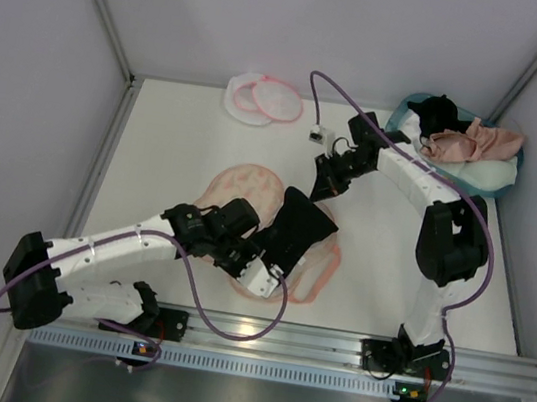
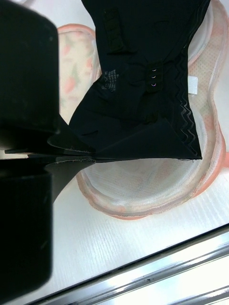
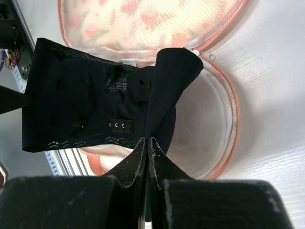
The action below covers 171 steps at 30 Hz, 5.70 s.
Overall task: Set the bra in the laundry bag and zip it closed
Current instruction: Adjust the bra at the center of the board, then close the laundry bag at the center of the board.
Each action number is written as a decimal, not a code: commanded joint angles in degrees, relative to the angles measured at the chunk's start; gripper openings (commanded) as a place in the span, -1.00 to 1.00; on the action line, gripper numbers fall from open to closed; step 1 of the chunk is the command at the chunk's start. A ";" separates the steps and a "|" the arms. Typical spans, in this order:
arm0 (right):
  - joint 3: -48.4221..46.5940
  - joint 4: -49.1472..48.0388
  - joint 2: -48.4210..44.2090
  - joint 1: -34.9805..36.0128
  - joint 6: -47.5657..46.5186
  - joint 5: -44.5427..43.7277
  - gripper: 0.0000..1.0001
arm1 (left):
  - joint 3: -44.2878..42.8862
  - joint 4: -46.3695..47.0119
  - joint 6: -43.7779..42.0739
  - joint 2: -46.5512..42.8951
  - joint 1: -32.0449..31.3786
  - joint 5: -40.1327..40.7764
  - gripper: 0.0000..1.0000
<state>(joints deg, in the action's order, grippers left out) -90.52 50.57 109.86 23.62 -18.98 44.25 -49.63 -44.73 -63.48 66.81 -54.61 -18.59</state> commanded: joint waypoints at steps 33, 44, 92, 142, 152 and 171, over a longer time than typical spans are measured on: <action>6.23 -5.74 0.88 -1.37 -0.18 -8.83 -1.00 | -11.88 -0.45 38.48 3.23 13.10 -0.84 0.26; 7.73 -5.74 -4.13 -5.07 1.67 -11.20 0.42 | -17.96 -3.52 47.22 24.48 47.82 -11.45 0.26; 0.08 0.67 6.23 -2.62 -8.00 -5.31 -0.38 | -21.30 -2.29 49.16 40.07 56.02 -16.74 -0.03; -2.47 -1.87 5.27 -1.11 -4.48 -13.22 -1.00 | -20.69 0.78 51.62 44.99 56.01 -5.14 -0.11; -2.91 -2.23 4.75 -2.61 -4.57 -13.31 -1.00 | -20.33 1.23 51.97 45.43 56.02 -3.65 -0.13; -6.06 -0.38 4.84 -2.70 -3.35 -13.67 -0.02 | -32.45 -2.90 44.41 40.33 55.93 -11.56 -0.03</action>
<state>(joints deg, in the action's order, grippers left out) -92.27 50.26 118.13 21.37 -22.98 30.39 -77.95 -47.22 -15.57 109.34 1.10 -30.59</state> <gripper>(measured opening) 0.461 0.489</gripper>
